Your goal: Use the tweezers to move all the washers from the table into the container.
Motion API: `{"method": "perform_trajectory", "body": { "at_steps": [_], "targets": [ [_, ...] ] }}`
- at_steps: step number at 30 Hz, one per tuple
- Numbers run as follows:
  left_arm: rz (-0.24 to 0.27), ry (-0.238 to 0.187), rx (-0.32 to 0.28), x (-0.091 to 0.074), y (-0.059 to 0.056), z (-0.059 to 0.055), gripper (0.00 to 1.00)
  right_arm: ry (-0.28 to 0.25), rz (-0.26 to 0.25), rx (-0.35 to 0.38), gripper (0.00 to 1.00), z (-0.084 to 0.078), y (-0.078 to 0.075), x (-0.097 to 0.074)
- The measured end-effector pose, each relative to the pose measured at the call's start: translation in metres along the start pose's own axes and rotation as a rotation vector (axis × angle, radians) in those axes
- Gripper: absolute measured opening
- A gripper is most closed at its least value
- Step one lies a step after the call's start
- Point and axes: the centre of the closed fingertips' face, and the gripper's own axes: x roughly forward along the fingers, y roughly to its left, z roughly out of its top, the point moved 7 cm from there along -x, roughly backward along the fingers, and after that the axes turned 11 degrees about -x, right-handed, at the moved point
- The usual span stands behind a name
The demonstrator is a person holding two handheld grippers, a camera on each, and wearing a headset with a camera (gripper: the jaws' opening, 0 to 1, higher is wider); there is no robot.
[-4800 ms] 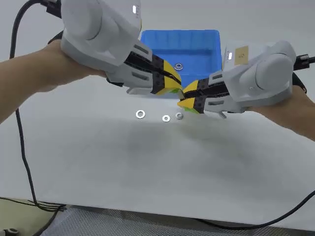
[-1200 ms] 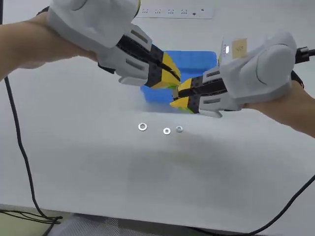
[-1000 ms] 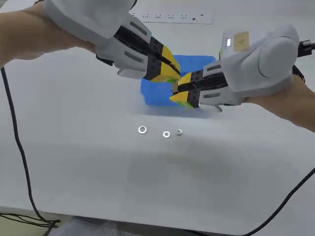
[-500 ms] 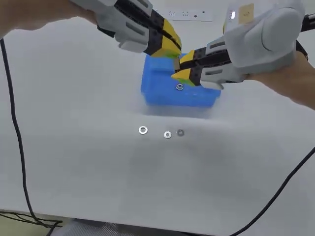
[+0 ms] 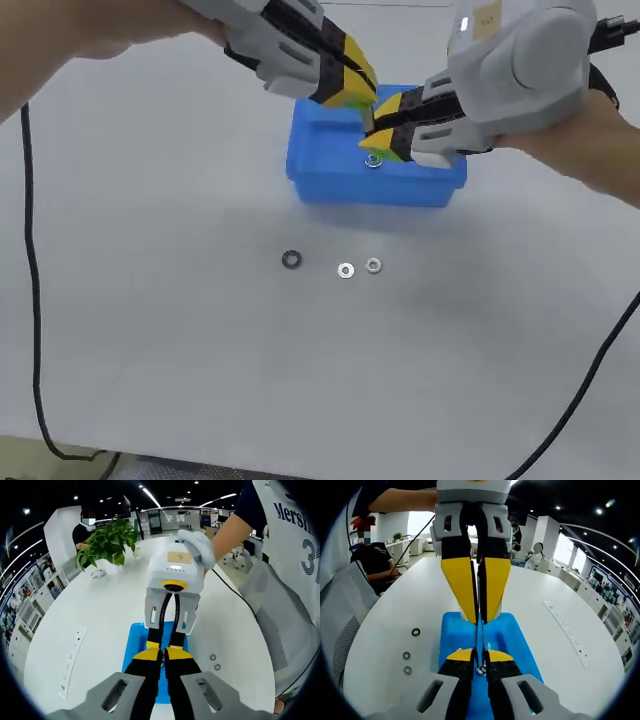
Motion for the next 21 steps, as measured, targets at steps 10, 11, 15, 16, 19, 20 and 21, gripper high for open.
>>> {"method": "perform_trajectory", "body": {
  "at_steps": [10, 11, 15, 16, 19, 20, 21],
  "targets": [
    [-0.018, -0.002, -0.022, 0.005, 0.002, -0.006, 0.07, -0.002, 0.008, 0.028, 0.1, -0.005, 0.004, 0.002],
    [-0.019, -0.003, -0.022, 0.005, 0.002, -0.006, 0.07, -0.001, 0.009, 0.027, 0.1, -0.005, 0.005, 0.002],
    [-0.016, -0.015, -0.02, 0.003, 0.001, -0.005, 0.07, 0.0, 0.009, 0.02, 0.11, -0.002, 0.008, -0.001],
    [-0.016, -0.019, -0.018, 0.001, 0.0, -0.003, 0.07, -0.002, 0.009, 0.021, 0.11, -0.001, 0.008, -0.002],
    [-0.011, -0.025, -0.011, -0.003, -0.002, 0.001, 0.06, -0.008, 0.003, 0.015, 0.11, 0.004, 0.007, -0.008],
    [-0.009, -0.029, -0.007, -0.005, -0.004, 0.002, 0.06, -0.01, 0.001, 0.015, 0.11, 0.005, 0.007, -0.009],
    [-0.012, -0.033, -0.005, -0.008, -0.006, 0.005, 0.06, -0.015, -0.001, 0.012, 0.11, 0.008, 0.007, -0.012]
  ]
}}
